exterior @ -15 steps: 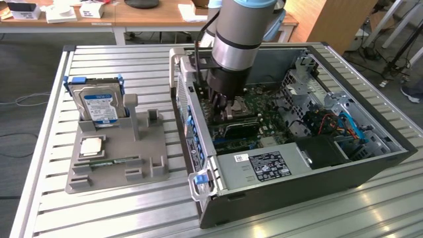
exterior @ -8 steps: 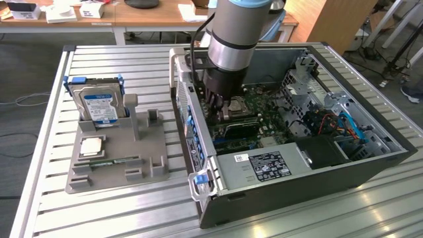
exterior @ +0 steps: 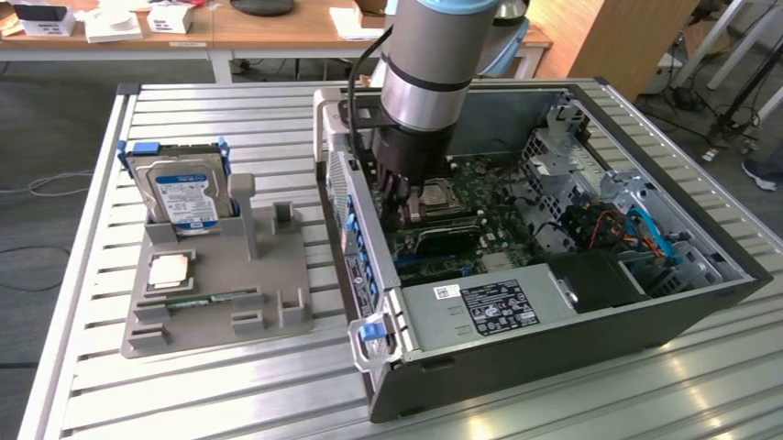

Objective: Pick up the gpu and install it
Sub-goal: 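Press down on the gpu until it lock into place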

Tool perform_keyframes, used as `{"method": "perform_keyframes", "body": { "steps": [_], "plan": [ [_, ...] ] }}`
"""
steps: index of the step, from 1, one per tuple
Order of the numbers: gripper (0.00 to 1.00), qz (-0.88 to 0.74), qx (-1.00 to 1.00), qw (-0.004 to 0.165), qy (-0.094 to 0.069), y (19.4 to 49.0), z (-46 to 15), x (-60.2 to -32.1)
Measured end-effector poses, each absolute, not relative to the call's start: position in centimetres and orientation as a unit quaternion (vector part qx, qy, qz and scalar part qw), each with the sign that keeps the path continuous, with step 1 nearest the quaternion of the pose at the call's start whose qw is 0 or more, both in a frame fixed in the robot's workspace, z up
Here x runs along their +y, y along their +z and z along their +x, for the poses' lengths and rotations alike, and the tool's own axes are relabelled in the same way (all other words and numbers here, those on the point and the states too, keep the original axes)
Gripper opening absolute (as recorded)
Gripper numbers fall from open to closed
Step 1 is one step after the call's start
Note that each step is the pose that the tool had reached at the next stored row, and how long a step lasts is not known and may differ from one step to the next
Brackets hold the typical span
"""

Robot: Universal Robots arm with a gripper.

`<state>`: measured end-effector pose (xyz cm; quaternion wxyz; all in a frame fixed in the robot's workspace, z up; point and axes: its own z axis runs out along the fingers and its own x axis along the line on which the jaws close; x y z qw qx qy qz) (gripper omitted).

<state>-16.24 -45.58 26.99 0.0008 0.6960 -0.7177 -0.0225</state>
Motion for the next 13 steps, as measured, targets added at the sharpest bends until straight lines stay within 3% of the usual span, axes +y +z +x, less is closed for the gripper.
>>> {"method": "perform_keyframes", "body": {
  "steps": [13],
  "plan": [
    [0.11, 0.696, -0.718, 0.001, -0.023, 26.55, -16.33, -45.58]
  ]
}}
